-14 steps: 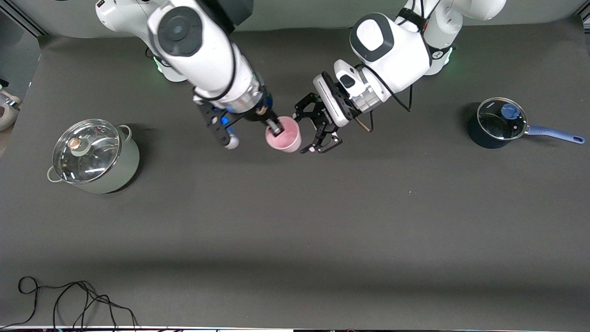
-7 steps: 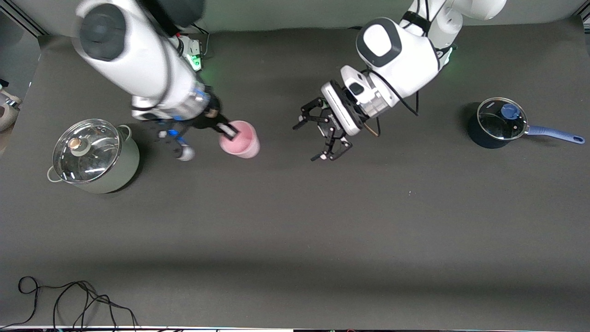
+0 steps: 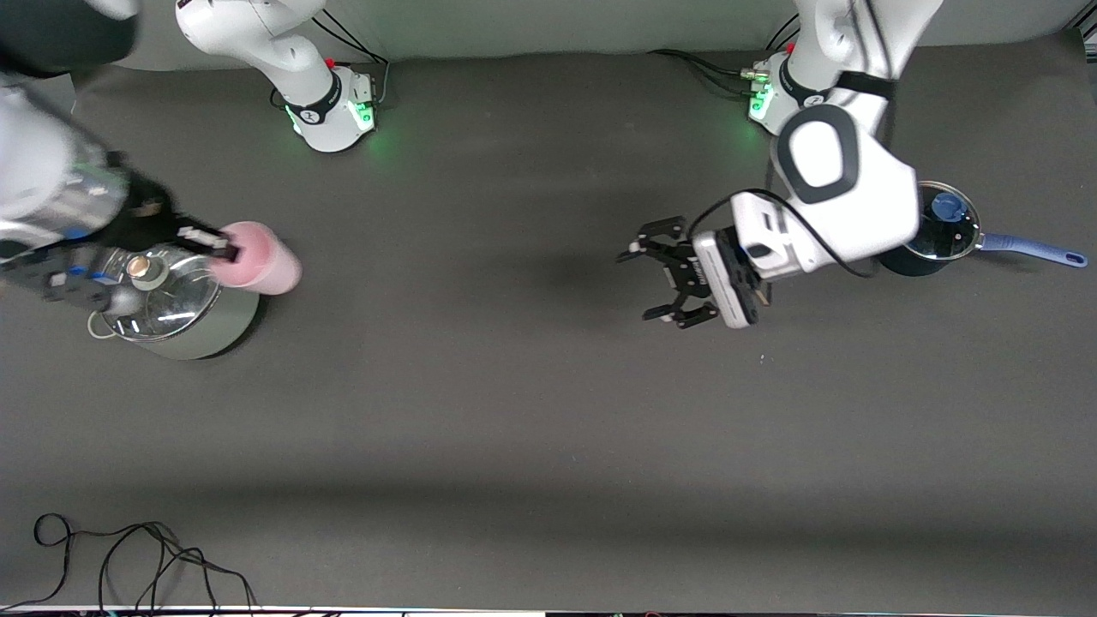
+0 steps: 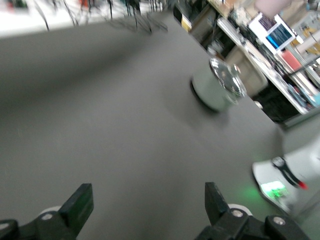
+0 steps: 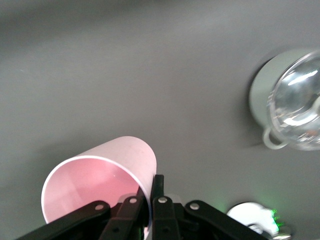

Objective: Transfer pink cup from left to right arm
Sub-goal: 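Open the left gripper and withdraw it while the right gripper pulls cup, then lower the cup beside the steel pot and open the right gripper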

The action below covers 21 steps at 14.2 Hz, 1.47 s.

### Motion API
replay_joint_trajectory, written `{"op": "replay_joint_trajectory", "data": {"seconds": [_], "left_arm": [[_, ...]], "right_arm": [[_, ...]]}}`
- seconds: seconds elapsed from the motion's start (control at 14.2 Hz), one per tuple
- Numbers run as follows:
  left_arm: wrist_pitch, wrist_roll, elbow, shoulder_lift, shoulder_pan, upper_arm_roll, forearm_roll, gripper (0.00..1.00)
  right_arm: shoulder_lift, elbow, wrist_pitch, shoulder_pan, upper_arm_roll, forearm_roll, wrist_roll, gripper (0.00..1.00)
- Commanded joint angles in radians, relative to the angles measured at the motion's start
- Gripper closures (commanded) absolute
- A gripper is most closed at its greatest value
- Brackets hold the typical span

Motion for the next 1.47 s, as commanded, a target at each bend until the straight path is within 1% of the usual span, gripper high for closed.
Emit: {"op": "replay_joint_trajectory", "data": {"seconds": [0.0,0.07,0.21,0.35,0.42,0.49,0.63,0.77,0.91,1.05,1.12,1.19,1.26,1.4], "left_arm": [[-0.263,-0.245,0.073,-0.005,0.105,-0.009,0.236,0.01],[-0.331,-0.311,0.093,-0.008,0.134,-0.009,0.334,0.01],[-0.445,-0.441,0.146,-0.014,0.182,-0.008,0.516,0.01],[-0.586,-0.506,0.246,-0.011,0.24,-0.008,0.669,0.01],[-0.624,-0.537,0.277,-0.01,0.248,-0.008,0.731,0.01],[-0.655,-0.571,0.301,-0.013,0.259,-0.006,0.777,0.0],[-0.759,-0.604,0.369,-0.011,0.291,-0.005,0.879,0.0],[-0.825,-0.754,0.409,-0.014,0.308,-0.002,0.961,0.0],[-0.849,-0.879,0.436,-0.013,0.34,0.0,1.013,0.0],[-0.852,-0.991,0.459,-0.016,0.361,0.0,1.039,0.0],[-0.838,-1.006,0.459,-0.022,0.362,-0.002,1.084,0.0],[-0.824,-1.013,0.459,-0.026,0.351,-0.009,1.151,0.0],[-0.794,-1.014,0.456,-0.026,0.348,-0.014,1.186,0.0],[-0.725,-1.014,0.455,-0.026,0.352,-0.012,1.187,0.01]], "right_arm": [[-0.046,-0.101,0.026,0.018,-0.095,-0.007,-0.172,1.0],[-0.051,-0.13,0.031,0.02,-0.12,-0.008,-0.205,1.0],[-0.084,-0.235,0.107,0.02,-0.143,-0.011,-0.243,1.0],[-0.12,-0.363,0.216,0.021,-0.145,-0.043,-0.259,1.0],[-0.133,-0.436,0.282,0.023,-0.143,-0.061,-0.268,1.0],[-0.144,-0.51,0.354,0.023,-0.145,-0.066,-0.272,1.0],[-0.154,-0.634,0.487,0.022,-0.145,-0.066,-0.274,1.0],[-0.154,-0.754,0.627,0.029,-0.145,-0.066,-0.274,1.0],[-0.15,-0.86,0.765,0.049,-0.143,-0.066,-0.274,1.0],[-0.138,-0.95,0.897,0.051,-0.142,-0.066,-0.274,1.0],[-0.129,-1.003,0.975,0.063,-0.14,-0.066,-0.276,1.0],[-0.115,-1.033,1.033,0.074,-0.142,-0.066,-0.276,1.0],[-0.095,-1.044,1.064,0.074,-0.14,-0.066,-0.276,1.0],[-0.048,-1.048,1.101,0.069,-0.14,-0.054,-0.309,1.0]]}}
